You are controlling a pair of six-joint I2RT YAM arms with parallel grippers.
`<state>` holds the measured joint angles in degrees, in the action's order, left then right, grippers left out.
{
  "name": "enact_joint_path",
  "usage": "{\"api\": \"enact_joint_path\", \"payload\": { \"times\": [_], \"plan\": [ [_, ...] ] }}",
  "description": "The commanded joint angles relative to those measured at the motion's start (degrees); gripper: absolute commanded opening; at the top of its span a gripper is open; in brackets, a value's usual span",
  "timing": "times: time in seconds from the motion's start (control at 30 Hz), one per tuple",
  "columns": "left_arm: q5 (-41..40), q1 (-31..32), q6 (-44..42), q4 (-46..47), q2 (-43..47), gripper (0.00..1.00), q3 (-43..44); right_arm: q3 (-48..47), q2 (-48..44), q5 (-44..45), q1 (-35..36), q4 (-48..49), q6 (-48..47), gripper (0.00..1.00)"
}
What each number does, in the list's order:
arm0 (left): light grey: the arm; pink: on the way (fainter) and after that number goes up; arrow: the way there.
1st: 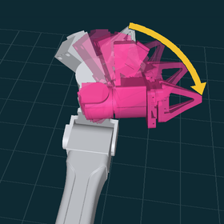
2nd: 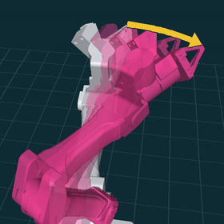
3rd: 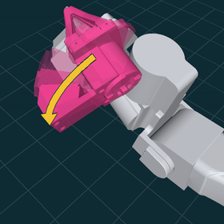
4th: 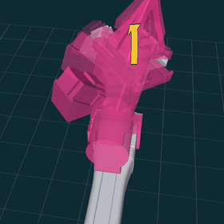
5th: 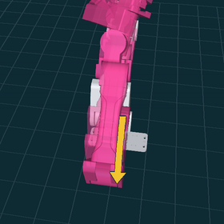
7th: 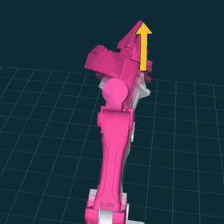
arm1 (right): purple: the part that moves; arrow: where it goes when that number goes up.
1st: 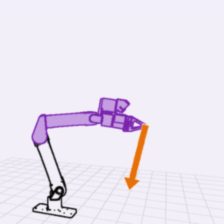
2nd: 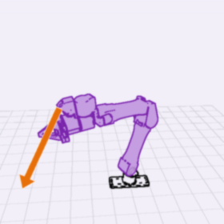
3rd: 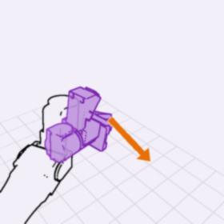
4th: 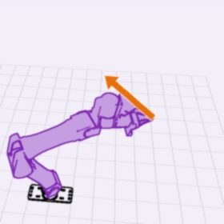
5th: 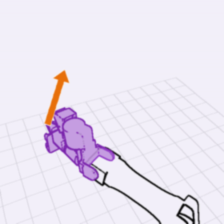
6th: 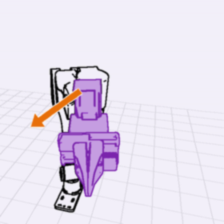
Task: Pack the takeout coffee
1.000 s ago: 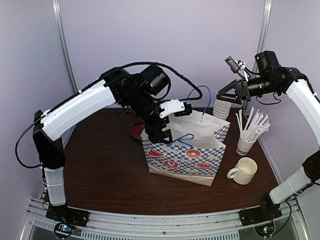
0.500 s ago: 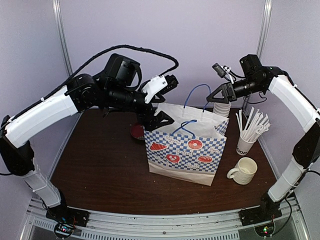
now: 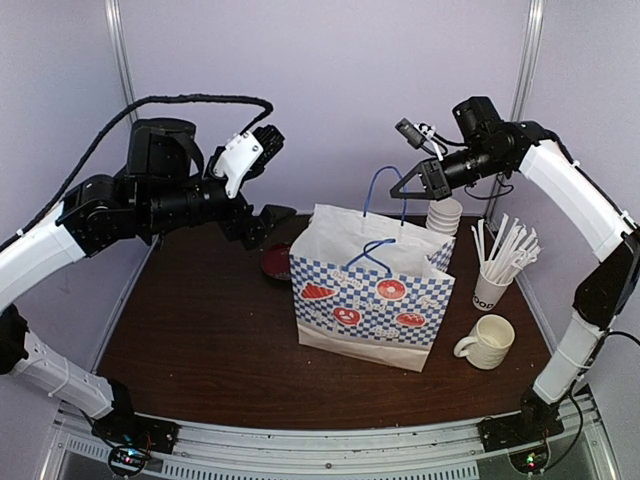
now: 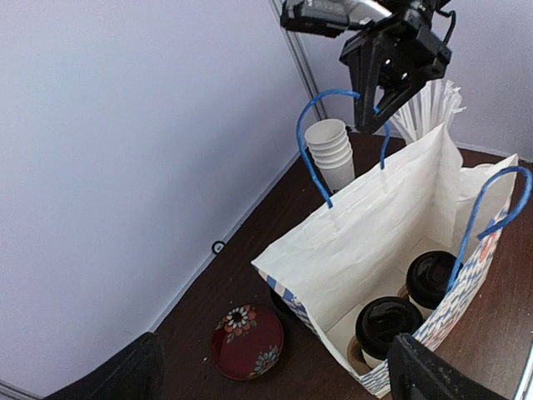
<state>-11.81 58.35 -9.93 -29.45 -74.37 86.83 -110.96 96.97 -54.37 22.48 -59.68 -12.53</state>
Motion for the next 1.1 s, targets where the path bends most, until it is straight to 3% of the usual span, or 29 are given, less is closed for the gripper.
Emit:
{"api": "enact_joint_path", "payload": {
  "times": [0.0, 0.63, 1.07],
  "plan": [
    [-9.7, 0.1, -1.2, 4.4, 2.8, 0.98, -4.9, -2.2, -1.5, 0.4, 4.3, -3.6, -3.5, 0.0],
    [-16.3, -2.9, -1.5, 9.7, 10.4, 0.97, -12.6, 3.3, -8.8, -1.6, 23.8, -17.1, -18.7, 0.0],
    [-17.4, -2.9, -1.6, 10.3, 11.3, 0.98, -13.4, 3.0, -9.0, -3.4, 29.6, -22.8, -23.4, 0.0]
  ]
}}
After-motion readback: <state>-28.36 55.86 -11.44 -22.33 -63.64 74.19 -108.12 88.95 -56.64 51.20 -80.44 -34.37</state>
